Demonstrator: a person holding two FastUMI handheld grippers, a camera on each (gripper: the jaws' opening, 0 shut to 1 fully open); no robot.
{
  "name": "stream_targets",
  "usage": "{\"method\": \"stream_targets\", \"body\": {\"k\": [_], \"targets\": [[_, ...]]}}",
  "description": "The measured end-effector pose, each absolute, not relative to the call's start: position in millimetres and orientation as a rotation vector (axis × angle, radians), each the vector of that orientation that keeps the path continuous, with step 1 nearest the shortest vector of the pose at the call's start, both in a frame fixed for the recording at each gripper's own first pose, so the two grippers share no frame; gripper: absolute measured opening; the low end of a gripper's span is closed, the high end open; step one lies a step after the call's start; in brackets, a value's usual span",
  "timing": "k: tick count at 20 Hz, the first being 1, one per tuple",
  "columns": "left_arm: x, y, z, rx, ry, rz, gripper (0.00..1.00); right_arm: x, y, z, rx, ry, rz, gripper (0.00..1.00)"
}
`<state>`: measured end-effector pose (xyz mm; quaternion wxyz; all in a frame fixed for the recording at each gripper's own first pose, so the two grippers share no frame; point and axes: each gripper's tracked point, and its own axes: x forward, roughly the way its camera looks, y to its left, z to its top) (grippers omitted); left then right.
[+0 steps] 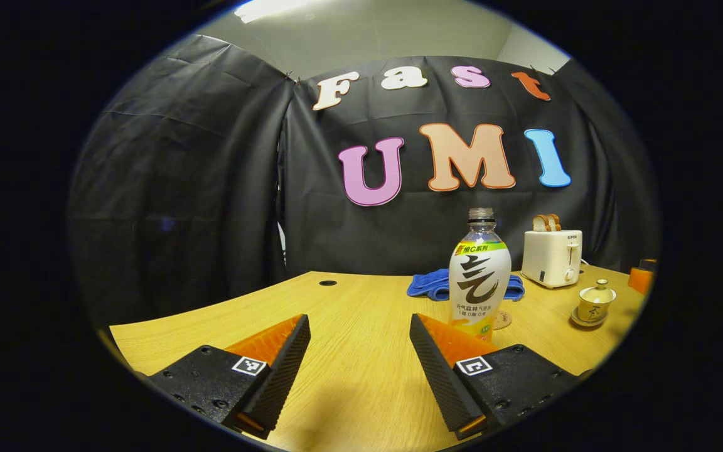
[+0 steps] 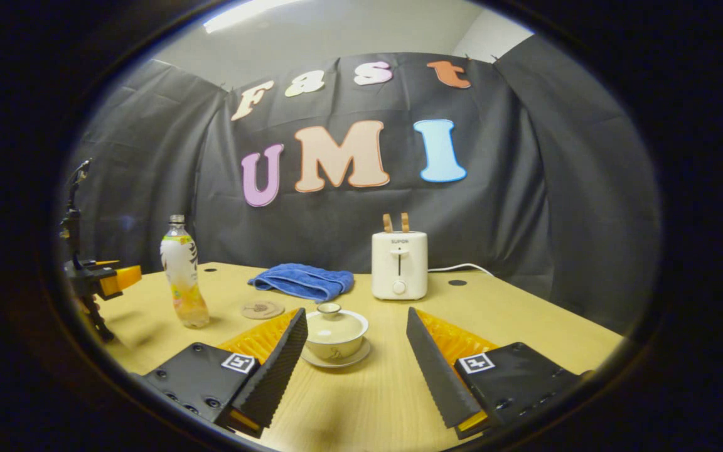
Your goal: Open the teacup lid with one hand, grasp the water bottle and pour water into the teacup with the other hand; after pouring, place the water bottle on the coaster and then close the teacup lid.
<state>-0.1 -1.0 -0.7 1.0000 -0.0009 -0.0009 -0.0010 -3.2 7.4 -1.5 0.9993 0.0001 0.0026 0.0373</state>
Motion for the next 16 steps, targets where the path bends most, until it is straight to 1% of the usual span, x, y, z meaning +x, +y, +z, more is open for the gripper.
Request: {"method": "stream_targets", "body": {"k": [6,10,16], "targets": [[0,-1,-1,-0.002,-0.002,-0.002,0.93,0,16,-3,-0.002,0.018,0.129,0.96],[0,-1,-1,-0.002,-0.003,-0.002,0.93,37,32,-3,-0.003,0.034,0.146,0.97],[0,-2,-1,-0.003,-0.002,-0.006,0.93,59,47,-11,-0.009,0.068,0.16,0.99]]}}
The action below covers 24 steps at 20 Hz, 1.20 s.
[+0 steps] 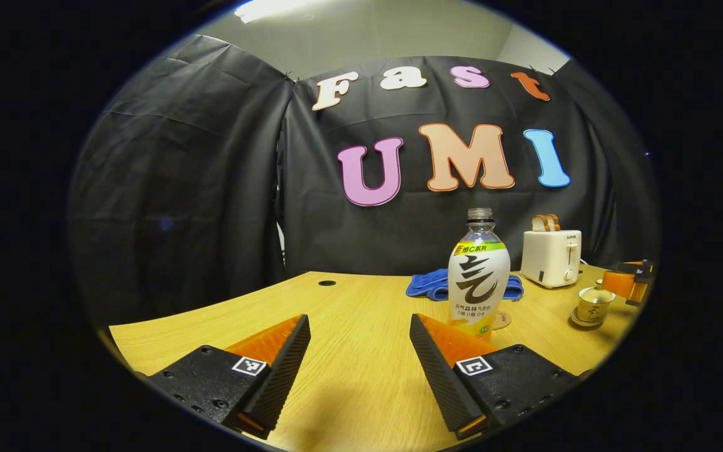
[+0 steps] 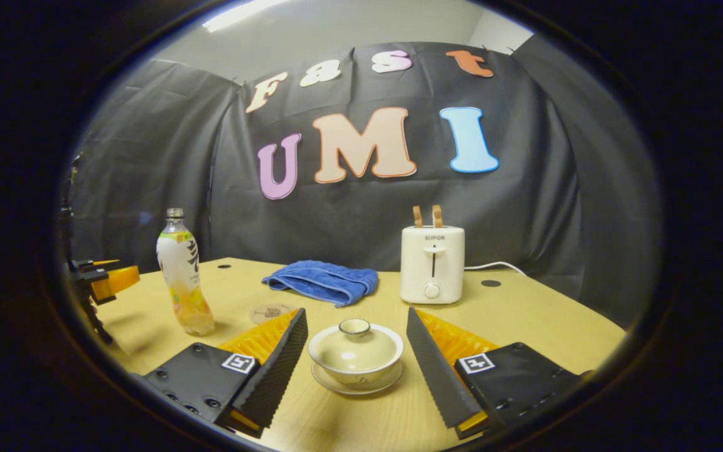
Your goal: Open the teacup lid with one hand, grasp the water bottle and pour water into the teacup with the other hand; after pouring, place the water bottle on the coaster and then close the teacup lid.
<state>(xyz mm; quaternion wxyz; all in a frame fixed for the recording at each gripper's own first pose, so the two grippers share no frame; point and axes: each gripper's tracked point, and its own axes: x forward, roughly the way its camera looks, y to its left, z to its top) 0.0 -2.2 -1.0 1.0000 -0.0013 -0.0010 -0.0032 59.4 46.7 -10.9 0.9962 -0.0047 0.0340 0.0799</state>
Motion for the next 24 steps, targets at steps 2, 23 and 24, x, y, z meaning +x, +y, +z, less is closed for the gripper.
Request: {"method": "stream_targets", "body": {"k": [2,23,24], "targets": [[0,-2,-1,-0.003,-0.002,-0.006,0.93,67,49,-14,-0.013,0.089,0.161,1.0],[0,-2,-1,-0.003,-0.001,-0.006,0.94,95,58,-32,-0.054,0.166,0.135,0.36],[0,-3,-1,-0.003,-0.001,-0.006,0.94,95,58,-29,-0.048,0.159,0.134,0.36]]}}
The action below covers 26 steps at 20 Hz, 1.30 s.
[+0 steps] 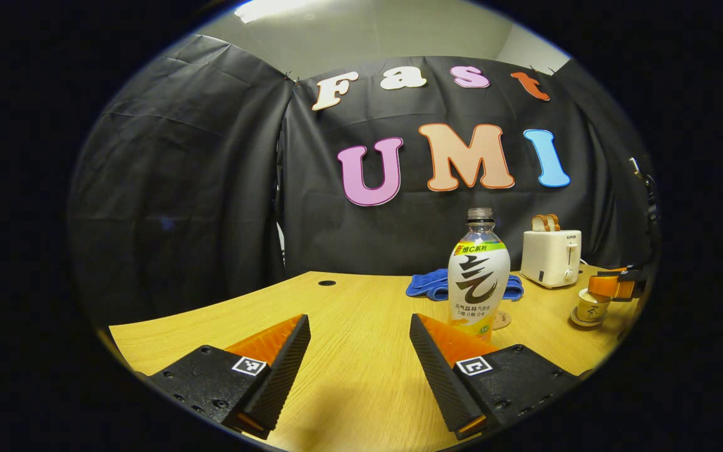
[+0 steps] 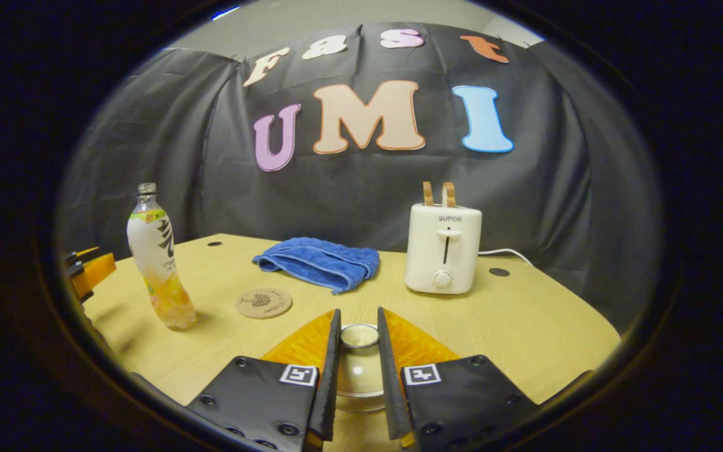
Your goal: Open the teacup lid with one hand, grasp the water bottle and pour water into the teacup with the other hand; after pouring, place the water bottle on the coaster and then close the teacup lid.
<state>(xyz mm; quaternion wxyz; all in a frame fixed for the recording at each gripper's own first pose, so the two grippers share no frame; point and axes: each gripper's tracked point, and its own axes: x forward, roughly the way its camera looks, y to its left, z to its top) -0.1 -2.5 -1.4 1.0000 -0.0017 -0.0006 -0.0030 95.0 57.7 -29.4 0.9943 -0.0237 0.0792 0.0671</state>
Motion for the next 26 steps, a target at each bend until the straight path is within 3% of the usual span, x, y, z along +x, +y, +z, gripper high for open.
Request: {"method": "stream_targets", "body": {"k": [13,22,26], "targets": [[0,-22,0,-0.006,-0.005,-0.108,0.93,61,48,-8,0.0,0.009,0.146,0.34],[-2,-77,0,-0.009,-0.01,-0.393,0.93,45,23,-5,0.001,0.008,0.099,0.35],[5,-95,-1,-0.013,0.0,-0.452,0.93,39,11,-4,0.0,0.005,0.076,0.35]]}}
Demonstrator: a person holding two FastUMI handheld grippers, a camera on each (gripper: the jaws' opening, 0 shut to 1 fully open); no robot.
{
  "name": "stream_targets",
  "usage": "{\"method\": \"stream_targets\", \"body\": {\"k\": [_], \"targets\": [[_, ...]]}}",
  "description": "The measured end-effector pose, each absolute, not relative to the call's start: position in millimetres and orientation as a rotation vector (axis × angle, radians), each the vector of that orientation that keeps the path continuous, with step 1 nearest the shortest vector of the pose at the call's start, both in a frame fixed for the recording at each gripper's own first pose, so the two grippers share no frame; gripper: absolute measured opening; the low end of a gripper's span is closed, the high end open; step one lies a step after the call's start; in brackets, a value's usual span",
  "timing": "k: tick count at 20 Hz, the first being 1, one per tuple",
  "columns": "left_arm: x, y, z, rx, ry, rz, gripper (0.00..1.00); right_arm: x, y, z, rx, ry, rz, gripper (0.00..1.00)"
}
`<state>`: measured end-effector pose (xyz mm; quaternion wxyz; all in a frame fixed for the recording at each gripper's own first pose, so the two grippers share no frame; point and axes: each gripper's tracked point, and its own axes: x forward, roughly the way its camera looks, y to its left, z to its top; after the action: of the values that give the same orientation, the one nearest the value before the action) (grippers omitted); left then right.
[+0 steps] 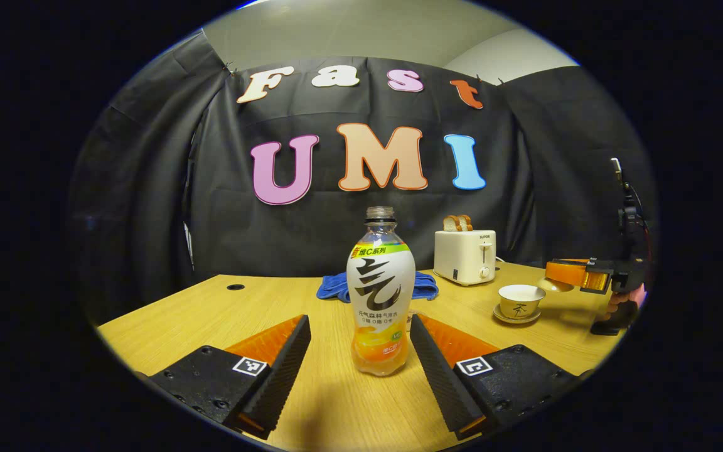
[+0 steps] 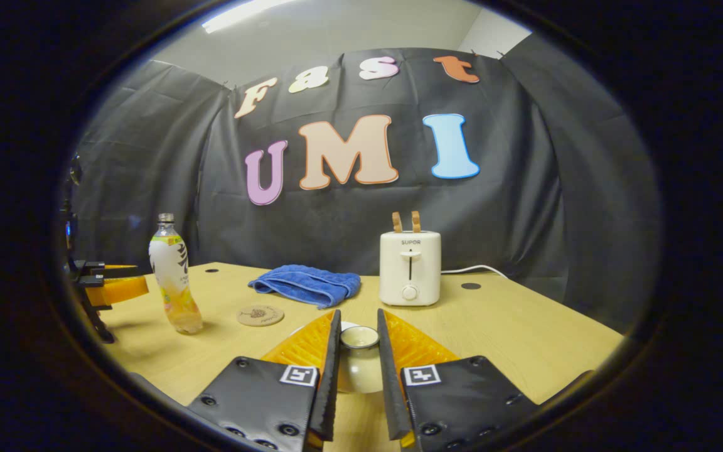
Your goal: Open the teacup lid with one hand, grasp the water bottle and pour water into the teacup with the other hand; after pouring, place the water bottle on the coaster and then close the teacup lid.
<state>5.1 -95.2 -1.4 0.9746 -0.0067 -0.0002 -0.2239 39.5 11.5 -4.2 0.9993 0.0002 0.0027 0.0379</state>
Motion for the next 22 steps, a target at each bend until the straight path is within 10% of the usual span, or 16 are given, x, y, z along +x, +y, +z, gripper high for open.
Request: {"method": "stream_targets", "body": {"k": [16,22], "targets": [[59,-144,-15,0.047,0.077,-0.443,0.93,30,-9,-3,0.0,0.007,0.051,0.36],[66,-153,-19,0.062,0.092,-0.439,0.68,30,-11,-3,-0.001,0.007,0.046,0.36]]}}
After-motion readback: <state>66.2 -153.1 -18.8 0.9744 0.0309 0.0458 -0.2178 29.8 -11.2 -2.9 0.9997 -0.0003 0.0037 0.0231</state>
